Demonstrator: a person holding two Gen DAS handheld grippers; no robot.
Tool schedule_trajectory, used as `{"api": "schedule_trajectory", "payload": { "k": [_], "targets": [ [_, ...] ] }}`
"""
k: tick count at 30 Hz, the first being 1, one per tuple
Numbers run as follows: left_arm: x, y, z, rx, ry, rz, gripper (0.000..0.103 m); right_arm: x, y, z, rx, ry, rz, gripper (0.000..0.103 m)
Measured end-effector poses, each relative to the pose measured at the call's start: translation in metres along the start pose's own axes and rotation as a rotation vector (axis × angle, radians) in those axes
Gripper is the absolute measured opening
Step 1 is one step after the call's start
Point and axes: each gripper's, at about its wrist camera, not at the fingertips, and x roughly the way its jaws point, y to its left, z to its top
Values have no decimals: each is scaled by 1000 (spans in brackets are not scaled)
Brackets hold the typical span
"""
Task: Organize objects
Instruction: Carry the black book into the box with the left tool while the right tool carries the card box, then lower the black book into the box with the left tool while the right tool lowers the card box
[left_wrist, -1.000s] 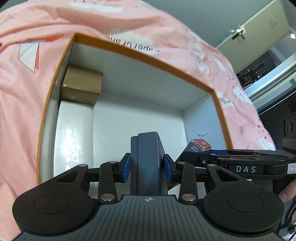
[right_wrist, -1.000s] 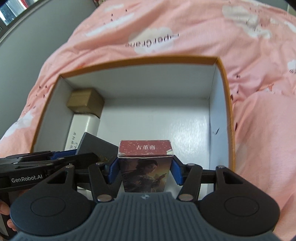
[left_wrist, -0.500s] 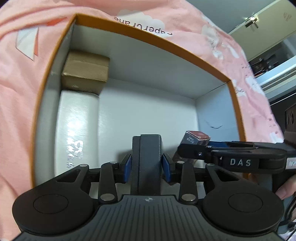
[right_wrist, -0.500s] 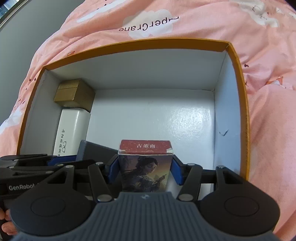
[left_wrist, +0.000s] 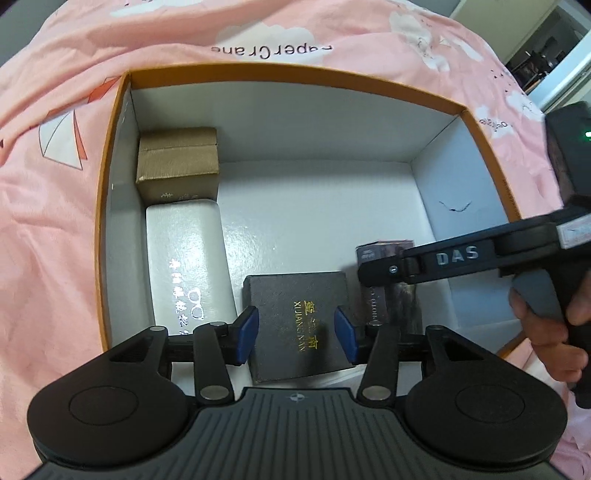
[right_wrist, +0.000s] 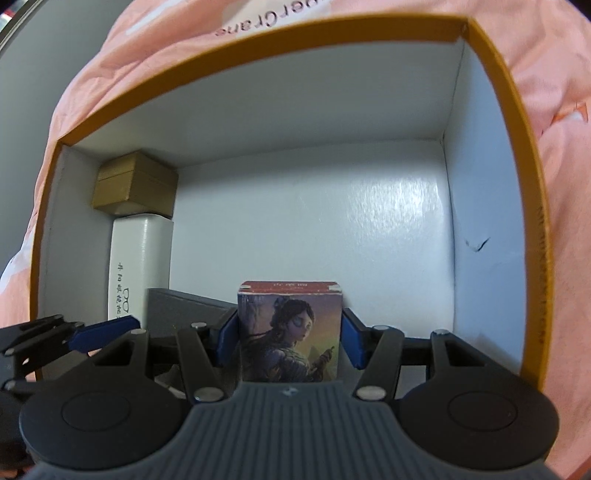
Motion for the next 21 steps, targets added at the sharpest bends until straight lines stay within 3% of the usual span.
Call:
{"api": "schedule_trajectory", "payload": {
  "k": [7, 14, 18, 21],
  "targets": [
    [-6, -4, 13, 119, -46, -14, 55, 10, -8, 2, 78, 43, 33, 60],
    [12, -19, 33, 232, -31, -56, 55, 3, -14, -1, 87, 38, 71, 61],
    [28, -29, 38, 285, 2, -62, 55, -4, -15, -2, 57, 35, 59, 41],
    [41, -35, 41, 287, 30, -78, 53, -8, -12, -6, -2, 25, 39, 33]
  ]
}}
